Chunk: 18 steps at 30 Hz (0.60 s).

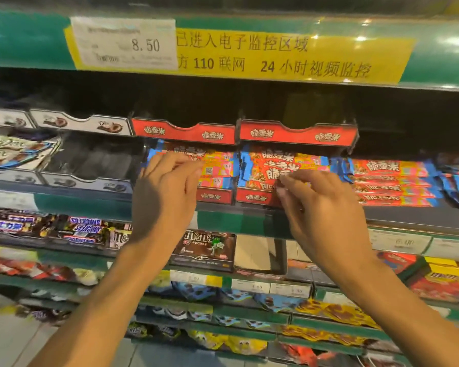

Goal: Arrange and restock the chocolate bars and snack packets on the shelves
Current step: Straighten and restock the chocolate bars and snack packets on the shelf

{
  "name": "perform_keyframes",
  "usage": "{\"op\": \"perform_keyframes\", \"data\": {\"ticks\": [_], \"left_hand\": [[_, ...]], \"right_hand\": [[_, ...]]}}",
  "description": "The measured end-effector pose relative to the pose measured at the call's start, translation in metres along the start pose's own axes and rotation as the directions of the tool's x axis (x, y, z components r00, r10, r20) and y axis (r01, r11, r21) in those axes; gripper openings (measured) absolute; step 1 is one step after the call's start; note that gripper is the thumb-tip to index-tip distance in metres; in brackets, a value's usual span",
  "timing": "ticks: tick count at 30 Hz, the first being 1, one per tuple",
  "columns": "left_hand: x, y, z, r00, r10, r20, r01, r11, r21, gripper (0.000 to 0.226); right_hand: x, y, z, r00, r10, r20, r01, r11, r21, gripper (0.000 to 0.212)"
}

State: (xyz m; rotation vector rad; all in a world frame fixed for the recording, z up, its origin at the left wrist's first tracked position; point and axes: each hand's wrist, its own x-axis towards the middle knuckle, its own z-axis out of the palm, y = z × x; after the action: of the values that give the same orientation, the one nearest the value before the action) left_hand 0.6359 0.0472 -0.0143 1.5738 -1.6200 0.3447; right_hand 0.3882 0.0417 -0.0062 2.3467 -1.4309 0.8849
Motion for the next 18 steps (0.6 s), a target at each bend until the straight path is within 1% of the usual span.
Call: {"op": "perform_keyframes", "data": {"ticks": [1,3,5,7,10,12,18], "left_hand": [[-0.005,0.003,-0.002,1.000,-0.006,0.030,0.005,1.000,0.011,0.034],[-0.015,0.011,-0.007,0.985,-0.037,0.170,0.015,0.991,0.131,0.049],[-0.021,0.015,-0.010,0.943,-0.074,0.325,-0.001,0.975,0.224,0.061],[-0.019,0.012,-0.008,0.909,-0.087,0.408,-0.037,0.958,0.285,0.066],[-0.008,0.010,-0.006,0.893,-0.101,0.439,-0.034,0.956,0.291,0.073],[-0.001,0.010,-0.005,0.888,-0.106,0.448,-0.036,0.954,0.296,0.076],[0.015,0.006,0.001,0.884,-0.082,0.459,-0.077,0.945,0.317,0.086]], "right_hand": [[-0.005,-0.004,-0.003,1.000,0.008,0.027,-0.007,1.000,-0.024,0.038],[-0.012,-0.011,-0.004,0.993,0.041,0.107,-0.034,0.997,-0.070,0.053],[-0.014,-0.015,-0.002,0.980,0.070,0.185,-0.053,0.994,-0.096,0.064],[-0.010,-0.015,0.001,0.966,0.077,0.247,-0.053,0.993,-0.103,0.071],[-0.001,-0.012,0.004,0.942,0.088,0.323,-0.065,0.995,-0.081,0.075],[0.007,-0.011,0.003,0.931,0.105,0.349,-0.087,0.994,-0.067,0.078],[0.031,-0.003,0.006,0.926,0.124,0.356,-0.113,0.992,-0.052,0.076]]}}
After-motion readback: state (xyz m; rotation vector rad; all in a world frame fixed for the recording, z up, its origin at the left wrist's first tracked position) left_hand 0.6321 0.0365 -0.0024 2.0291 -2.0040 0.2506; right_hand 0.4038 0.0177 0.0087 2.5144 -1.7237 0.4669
